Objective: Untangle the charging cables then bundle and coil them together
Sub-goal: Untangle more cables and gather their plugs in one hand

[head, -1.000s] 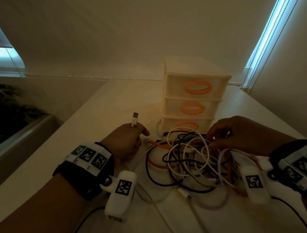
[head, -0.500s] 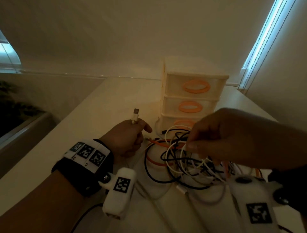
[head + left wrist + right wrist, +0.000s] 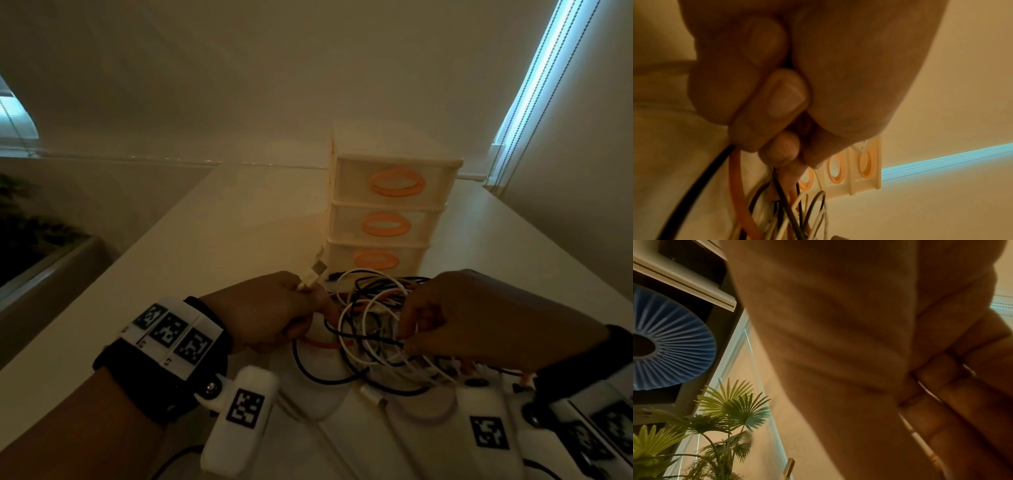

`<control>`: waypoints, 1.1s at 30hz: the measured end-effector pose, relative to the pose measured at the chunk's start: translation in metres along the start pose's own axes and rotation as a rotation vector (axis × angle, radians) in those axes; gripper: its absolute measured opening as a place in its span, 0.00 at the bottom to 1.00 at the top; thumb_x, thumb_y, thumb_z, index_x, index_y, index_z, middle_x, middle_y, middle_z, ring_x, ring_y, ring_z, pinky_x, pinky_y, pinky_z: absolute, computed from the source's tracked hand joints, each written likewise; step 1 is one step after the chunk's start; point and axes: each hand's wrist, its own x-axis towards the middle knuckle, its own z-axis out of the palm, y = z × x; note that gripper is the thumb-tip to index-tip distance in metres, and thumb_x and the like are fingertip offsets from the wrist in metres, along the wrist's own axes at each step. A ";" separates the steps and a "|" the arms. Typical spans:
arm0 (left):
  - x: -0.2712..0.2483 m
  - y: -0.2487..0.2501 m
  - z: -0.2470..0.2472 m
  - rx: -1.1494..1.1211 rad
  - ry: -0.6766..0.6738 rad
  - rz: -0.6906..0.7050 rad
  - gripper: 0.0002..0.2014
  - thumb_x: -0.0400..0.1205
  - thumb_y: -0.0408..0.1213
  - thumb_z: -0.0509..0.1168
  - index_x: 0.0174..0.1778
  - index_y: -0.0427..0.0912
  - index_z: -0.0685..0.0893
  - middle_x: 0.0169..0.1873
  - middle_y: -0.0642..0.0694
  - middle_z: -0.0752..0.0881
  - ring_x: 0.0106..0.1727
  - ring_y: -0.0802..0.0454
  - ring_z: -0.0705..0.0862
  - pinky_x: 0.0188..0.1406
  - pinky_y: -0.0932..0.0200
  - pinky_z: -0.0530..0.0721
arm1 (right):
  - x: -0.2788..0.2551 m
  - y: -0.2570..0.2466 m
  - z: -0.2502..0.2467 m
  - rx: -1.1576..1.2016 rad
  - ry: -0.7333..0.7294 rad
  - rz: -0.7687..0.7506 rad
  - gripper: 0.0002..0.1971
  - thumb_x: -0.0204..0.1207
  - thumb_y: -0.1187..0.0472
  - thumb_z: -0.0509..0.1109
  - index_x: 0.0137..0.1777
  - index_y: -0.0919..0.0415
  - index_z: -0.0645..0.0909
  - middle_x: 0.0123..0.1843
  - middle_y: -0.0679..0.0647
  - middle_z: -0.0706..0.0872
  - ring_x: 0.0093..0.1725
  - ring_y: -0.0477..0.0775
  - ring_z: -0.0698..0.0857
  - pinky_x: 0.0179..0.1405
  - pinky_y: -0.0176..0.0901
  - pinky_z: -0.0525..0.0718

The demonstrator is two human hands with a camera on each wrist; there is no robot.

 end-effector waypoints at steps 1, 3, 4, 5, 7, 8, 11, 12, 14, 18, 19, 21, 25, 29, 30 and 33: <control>-0.001 0.002 0.001 0.038 -0.003 -0.004 0.19 0.91 0.43 0.55 0.50 0.43 0.91 0.20 0.45 0.69 0.16 0.54 0.60 0.17 0.66 0.59 | 0.001 0.002 0.000 -0.002 0.005 -0.001 0.05 0.69 0.46 0.81 0.39 0.42 0.88 0.36 0.40 0.87 0.29 0.35 0.84 0.28 0.31 0.82; -0.003 0.003 0.003 0.113 -0.011 -0.025 0.20 0.90 0.44 0.56 0.40 0.47 0.91 0.19 0.46 0.68 0.16 0.55 0.61 0.16 0.66 0.60 | 0.002 0.004 0.001 0.004 -0.001 -0.005 0.06 0.69 0.46 0.81 0.37 0.43 0.87 0.36 0.38 0.86 0.29 0.33 0.84 0.28 0.30 0.81; -0.003 0.003 0.003 0.127 -0.007 -0.032 0.20 0.90 0.45 0.56 0.40 0.41 0.88 0.20 0.46 0.69 0.16 0.54 0.61 0.16 0.66 0.61 | 0.002 0.005 0.001 0.016 -0.002 -0.005 0.06 0.69 0.46 0.81 0.37 0.44 0.87 0.36 0.37 0.86 0.29 0.33 0.83 0.27 0.30 0.79; -0.002 0.002 0.004 0.126 0.012 -0.033 0.21 0.90 0.46 0.56 0.41 0.35 0.84 0.20 0.45 0.69 0.17 0.54 0.62 0.16 0.66 0.61 | 0.002 0.006 0.002 0.029 -0.001 -0.003 0.07 0.68 0.46 0.81 0.36 0.43 0.87 0.36 0.36 0.86 0.29 0.34 0.84 0.27 0.30 0.79; -0.001 0.001 0.001 0.084 0.086 -0.025 0.21 0.90 0.48 0.56 0.41 0.34 0.80 0.22 0.43 0.70 0.19 0.51 0.63 0.18 0.66 0.61 | 0.002 0.008 0.003 0.041 0.002 0.000 0.07 0.68 0.44 0.81 0.37 0.42 0.87 0.36 0.38 0.87 0.30 0.38 0.85 0.29 0.32 0.82; -0.001 0.001 0.000 0.045 0.123 -0.014 0.20 0.89 0.49 0.57 0.40 0.38 0.80 0.24 0.41 0.71 0.22 0.51 0.64 0.20 0.66 0.60 | 0.002 0.010 0.004 0.032 0.008 -0.002 0.07 0.67 0.43 0.81 0.37 0.42 0.87 0.36 0.40 0.87 0.31 0.39 0.85 0.31 0.34 0.83; -0.007 0.008 -0.002 -0.075 0.164 0.062 0.18 0.89 0.47 0.57 0.39 0.41 0.81 0.23 0.42 0.75 0.21 0.50 0.68 0.19 0.68 0.62 | 0.001 0.013 0.002 0.063 0.016 -0.014 0.07 0.69 0.44 0.80 0.38 0.43 0.87 0.36 0.44 0.88 0.33 0.45 0.87 0.32 0.37 0.85; -0.009 0.011 -0.003 -0.110 0.157 0.102 0.17 0.89 0.46 0.57 0.40 0.39 0.81 0.22 0.45 0.75 0.17 0.53 0.67 0.17 0.69 0.62 | 0.000 0.014 0.001 0.099 0.003 -0.025 0.06 0.70 0.46 0.80 0.38 0.43 0.87 0.36 0.47 0.88 0.33 0.50 0.88 0.32 0.39 0.85; -0.015 0.016 -0.006 -0.187 0.133 0.196 0.17 0.88 0.46 0.60 0.39 0.39 0.80 0.22 0.45 0.76 0.15 0.56 0.66 0.16 0.69 0.62 | -0.003 0.012 -0.001 0.179 0.003 -0.045 0.04 0.72 0.48 0.79 0.42 0.42 0.86 0.38 0.48 0.88 0.35 0.54 0.89 0.34 0.42 0.87; -0.020 0.020 -0.013 -0.262 0.125 0.415 0.17 0.83 0.48 0.59 0.35 0.42 0.82 0.23 0.40 0.74 0.18 0.53 0.63 0.18 0.68 0.61 | -0.012 0.001 -0.009 0.273 0.329 -0.198 0.07 0.72 0.50 0.77 0.47 0.44 0.82 0.41 0.43 0.81 0.35 0.44 0.81 0.36 0.36 0.83; -0.020 0.020 -0.012 -0.263 0.131 0.452 0.18 0.83 0.48 0.57 0.35 0.41 0.82 0.22 0.41 0.74 0.18 0.52 0.62 0.18 0.67 0.62 | -0.014 -0.007 -0.011 0.357 0.395 -0.255 0.06 0.72 0.52 0.77 0.46 0.47 0.82 0.40 0.45 0.81 0.33 0.45 0.80 0.35 0.36 0.82; -0.020 0.022 -0.009 -0.257 0.136 0.487 0.19 0.84 0.48 0.56 0.34 0.40 0.82 0.22 0.41 0.74 0.19 0.52 0.61 0.18 0.66 0.62 | -0.014 -0.025 -0.010 0.470 0.422 -0.337 0.04 0.72 0.54 0.76 0.43 0.47 0.83 0.39 0.46 0.85 0.35 0.44 0.84 0.37 0.36 0.83; -0.018 0.020 -0.002 -0.295 0.154 0.488 0.20 0.83 0.50 0.57 0.35 0.38 0.81 0.23 0.39 0.73 0.18 0.53 0.61 0.19 0.66 0.61 | 0.005 -0.054 0.015 0.290 0.233 -0.338 0.10 0.73 0.45 0.77 0.50 0.43 0.82 0.43 0.39 0.85 0.45 0.37 0.84 0.42 0.32 0.83; -0.014 0.017 -0.003 -0.370 0.159 0.492 0.21 0.86 0.49 0.56 0.43 0.33 0.81 0.26 0.37 0.75 0.19 0.53 0.60 0.19 0.67 0.59 | 0.031 -0.059 0.033 0.337 0.118 -0.314 0.07 0.84 0.52 0.67 0.47 0.54 0.81 0.37 0.47 0.88 0.35 0.41 0.86 0.37 0.41 0.85; -0.014 0.017 -0.004 -0.389 0.176 0.485 0.21 0.88 0.49 0.57 0.44 0.34 0.82 0.26 0.36 0.75 0.19 0.53 0.60 0.19 0.66 0.58 | 0.034 -0.059 0.035 0.458 0.068 -0.289 0.09 0.86 0.54 0.65 0.50 0.57 0.83 0.37 0.52 0.90 0.32 0.45 0.87 0.34 0.42 0.86; -0.013 0.017 -0.005 -0.458 0.233 0.486 0.20 0.87 0.48 0.53 0.46 0.37 0.85 0.28 0.37 0.76 0.19 0.53 0.61 0.20 0.63 0.55 | 0.036 -0.056 0.032 0.798 0.075 -0.232 0.12 0.86 0.53 0.64 0.53 0.58 0.86 0.27 0.54 0.80 0.23 0.44 0.76 0.25 0.36 0.76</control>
